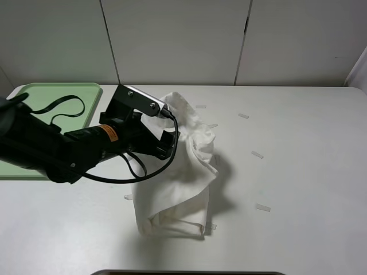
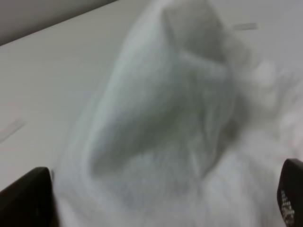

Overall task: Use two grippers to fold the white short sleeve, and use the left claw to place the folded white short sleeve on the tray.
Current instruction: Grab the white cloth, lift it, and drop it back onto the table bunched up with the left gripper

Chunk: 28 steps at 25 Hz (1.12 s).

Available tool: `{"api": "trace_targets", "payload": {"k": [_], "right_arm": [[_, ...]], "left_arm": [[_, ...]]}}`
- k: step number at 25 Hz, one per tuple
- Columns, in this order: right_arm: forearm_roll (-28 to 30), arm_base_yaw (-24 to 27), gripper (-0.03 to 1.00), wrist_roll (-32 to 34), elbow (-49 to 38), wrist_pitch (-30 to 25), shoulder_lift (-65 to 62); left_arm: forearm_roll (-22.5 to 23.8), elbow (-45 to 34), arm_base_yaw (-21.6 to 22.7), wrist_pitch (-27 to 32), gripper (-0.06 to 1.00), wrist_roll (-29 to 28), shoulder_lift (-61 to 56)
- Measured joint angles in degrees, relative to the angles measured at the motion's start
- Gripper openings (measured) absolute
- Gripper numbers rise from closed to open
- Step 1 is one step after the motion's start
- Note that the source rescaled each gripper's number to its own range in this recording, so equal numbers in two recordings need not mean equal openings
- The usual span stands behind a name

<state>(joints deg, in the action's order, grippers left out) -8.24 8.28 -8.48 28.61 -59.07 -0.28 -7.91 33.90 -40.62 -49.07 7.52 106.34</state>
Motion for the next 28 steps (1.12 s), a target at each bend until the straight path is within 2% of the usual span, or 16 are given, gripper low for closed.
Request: {"api": "trace_targets", "payload": {"k": [4, 8, 9, 10, 20, 28], "right_arm": [[0.00, 0.00, 1.00, 0.00, 0.00, 0.00, 0.00], [0.00, 0.00, 1.00, 0.00, 0.00, 0.00, 0.00], [0.00, 0.00, 1.00, 0.00, 0.00, 0.00, 0.00], [0.00, 0.00, 1.00, 0.00, 0.00, 0.00, 0.00], [0.00, 0.00, 1.00, 0.00, 0.00, 0.00, 0.00], [0.00, 0.00, 1.00, 0.00, 0.00, 0.00, 0.00]], "left_arm": [[5.20, 4.93, 0.00, -0.61, 0.94, -5.17, 5.13], [7.91, 8.18, 0.00, -1.13, 0.93, -8.36, 8.37], [12.68, 13.25, 0.00, -2.89, 0.93, -12.38, 12.98], [13.31, 14.24, 0.00, -3.51, 0.93, -12.77, 14.19], [13.76, 16.53, -0.06, -7.57, 0.93, -13.18, 20.83], [15.81, 16.73, -2.61, -9.70, 0.93, -12.22, 23.68]]}}
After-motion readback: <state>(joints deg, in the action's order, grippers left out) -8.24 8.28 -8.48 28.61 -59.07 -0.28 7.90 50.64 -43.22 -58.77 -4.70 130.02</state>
